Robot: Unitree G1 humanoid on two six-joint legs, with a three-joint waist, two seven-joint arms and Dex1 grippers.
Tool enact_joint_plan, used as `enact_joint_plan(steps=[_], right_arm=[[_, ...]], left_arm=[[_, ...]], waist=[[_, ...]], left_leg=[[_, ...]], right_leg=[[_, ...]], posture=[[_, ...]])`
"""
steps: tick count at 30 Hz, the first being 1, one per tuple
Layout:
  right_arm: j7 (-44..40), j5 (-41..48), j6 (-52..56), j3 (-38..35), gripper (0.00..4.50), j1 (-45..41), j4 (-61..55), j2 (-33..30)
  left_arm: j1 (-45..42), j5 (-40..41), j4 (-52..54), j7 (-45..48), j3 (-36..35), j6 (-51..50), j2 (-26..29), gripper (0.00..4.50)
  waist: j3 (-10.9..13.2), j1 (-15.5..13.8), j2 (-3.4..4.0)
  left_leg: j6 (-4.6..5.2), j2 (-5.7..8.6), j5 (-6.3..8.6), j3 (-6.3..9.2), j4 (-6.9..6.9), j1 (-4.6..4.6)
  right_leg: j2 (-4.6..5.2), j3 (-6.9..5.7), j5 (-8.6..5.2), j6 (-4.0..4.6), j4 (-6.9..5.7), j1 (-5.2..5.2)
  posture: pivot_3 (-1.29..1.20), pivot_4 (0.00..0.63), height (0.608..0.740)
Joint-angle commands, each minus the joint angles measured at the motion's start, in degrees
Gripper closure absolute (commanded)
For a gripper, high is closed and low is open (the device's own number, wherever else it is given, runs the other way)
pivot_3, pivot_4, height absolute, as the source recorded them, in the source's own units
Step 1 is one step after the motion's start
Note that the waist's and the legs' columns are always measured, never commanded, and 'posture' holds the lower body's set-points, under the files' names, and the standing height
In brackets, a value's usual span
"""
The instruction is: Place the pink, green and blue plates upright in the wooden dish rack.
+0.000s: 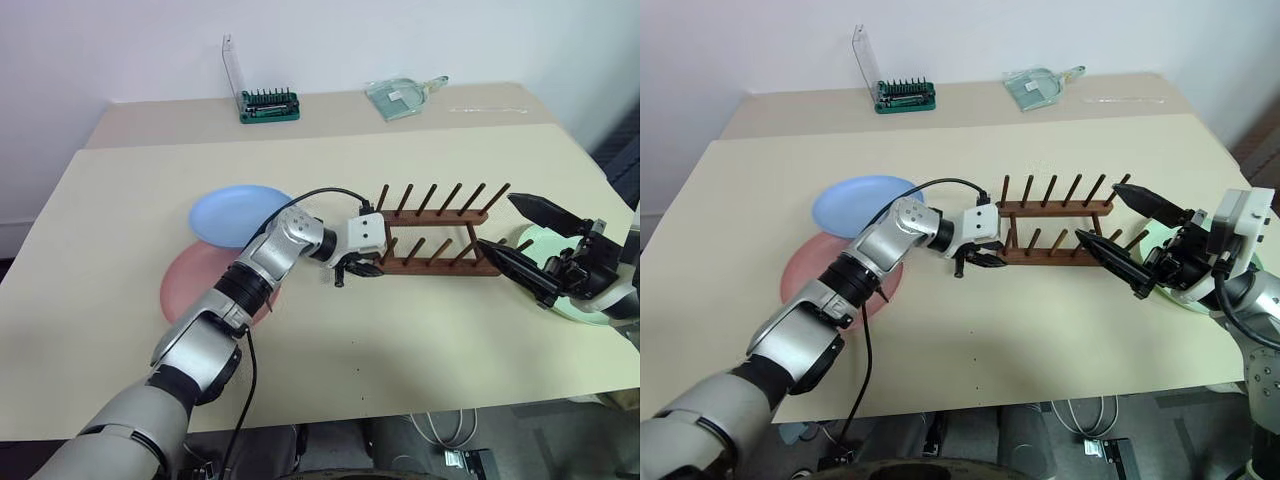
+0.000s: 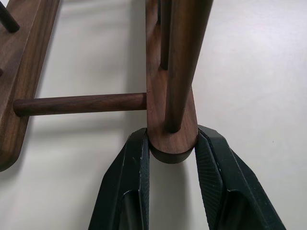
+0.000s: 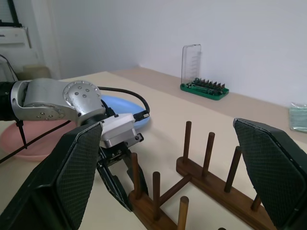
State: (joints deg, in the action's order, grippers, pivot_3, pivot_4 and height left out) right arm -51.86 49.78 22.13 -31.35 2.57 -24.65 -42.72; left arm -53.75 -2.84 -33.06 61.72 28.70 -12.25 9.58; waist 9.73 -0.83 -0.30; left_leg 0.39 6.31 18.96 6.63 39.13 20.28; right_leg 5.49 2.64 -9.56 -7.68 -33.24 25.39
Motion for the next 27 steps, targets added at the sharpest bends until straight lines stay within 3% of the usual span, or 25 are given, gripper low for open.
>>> enact_joint_plan(steps=[1,4,5,10,16,19,20,23,27], right_arm=[[0.02,0.58,-0.63,-1.63,0.00,0.05,-2.22,-0.58],[-0.03,0.44,-0.74,-1.47,0.00,0.04,-2.07,-0.51],[-0.08,0.47,-0.72,-1.44,0.00,0.01,-2.02,-0.53],[-0.50,0.98,-0.22,-1.14,0.00,-0.15,-1.69,-0.70],[-1.68,2.88,0.98,-0.74,0.00,0.83,-1.99,-0.23],[-1.24,2.12,0.56,-0.03,0.00,-0.01,-1.28,0.17],[-0.99,1.87,0.49,0.27,0.25,-0.62,-0.72,0.23],[-2.55,2.67,1.83,0.98,1.34,-1.06,0.38,-0.67],[-7.39,2.05,2.67,0.71,3.39,1.86,0.54,-2.87]], left_arm=[[0.49,-0.48,2.12,-1.75,-1.55,-1.78,-0.52,1.86],[0.75,-0.89,2.86,-2.18,-1.67,-2.41,-0.30,0.22],[0.75,-1.06,3.00,-2.51,-1.72,-2.66,-0.14,0.06],[0.23,-0.02,6.76,-1.92,-3.58,-7.79,1.75,0.06],[-1.47,2.55,16.76,-0.19,-8.33,-20.13,8.23,0.06],[-1.36,3.06,19.63,-0.54,-9.20,-21.56,9.85,0.06],[-1.40,3.49,20.47,-0.28,-9.52,-22.14,10.46,0.02],[-2.62,7.47,22.14,-1.16,-14.48,-23.58,10.56,0.93],[-0.98,20.13,30.58,7.77,-18.30,-32.30,12.00,2.89]], waist=[[0.00,0.02,0.00],[0.00,0.01,0.00],[0.00,0.01,0.00],[0.00,0.03,0.00],[0.00,0.10,0.01],[-0.01,-0.01,0.02],[-0.01,-0.04,0.02],[-0.01,0.05,0.01],[-0.01,0.08,0.01]], left_leg=[[0.00,0.00,0.00,0.00,0.00,-0.01],[0.00,0.00,0.00,0.00,0.00,-0.01],[0.00,0.00,0.00,0.00,0.00,-0.01],[0.00,0.00,0.00,0.00,0.00,-0.02],[0.00,-0.02,0.00,0.00,0.00,-0.02],[0.00,-0.01,0.00,0.00,0.01,-0.03],[-0.01,-0.01,0.00,0.01,0.01,-0.04],[-0.03,0.00,-0.01,0.01,0.02,-0.03],[-0.18,-0.02,-0.10,0.02,0.01,0.00]], right_leg=[[0.00,0.00,0.00,0.00,0.00,0.00],[0.00,0.00,0.00,0.00,-0.01,0.00],[0.00,0.00,0.00,0.00,-0.01,0.00],[0.00,0.00,0.00,0.00,-0.02,0.00],[-0.02,0.00,0.00,0.00,-0.06,0.02],[-0.01,0.00,0.00,0.00,-0.05,0.00],[-0.01,0.00,0.00,0.00,-0.05,-0.01],[0.00,0.00,0.00,0.00,-0.05,0.00],[-0.01,0.00,0.00,0.00,-0.05,0.04]], posture=[[0.00,0.150,0.735],[0.00,0.150,0.735],[0.00,0.150,0.735],[0.00,0.150,0.735],[0.00,0.150,0.735],[0.00,0.150,0.735],[0.00,0.150,0.735],[0.00,0.150,0.735],[0.00,0.150,0.735]])
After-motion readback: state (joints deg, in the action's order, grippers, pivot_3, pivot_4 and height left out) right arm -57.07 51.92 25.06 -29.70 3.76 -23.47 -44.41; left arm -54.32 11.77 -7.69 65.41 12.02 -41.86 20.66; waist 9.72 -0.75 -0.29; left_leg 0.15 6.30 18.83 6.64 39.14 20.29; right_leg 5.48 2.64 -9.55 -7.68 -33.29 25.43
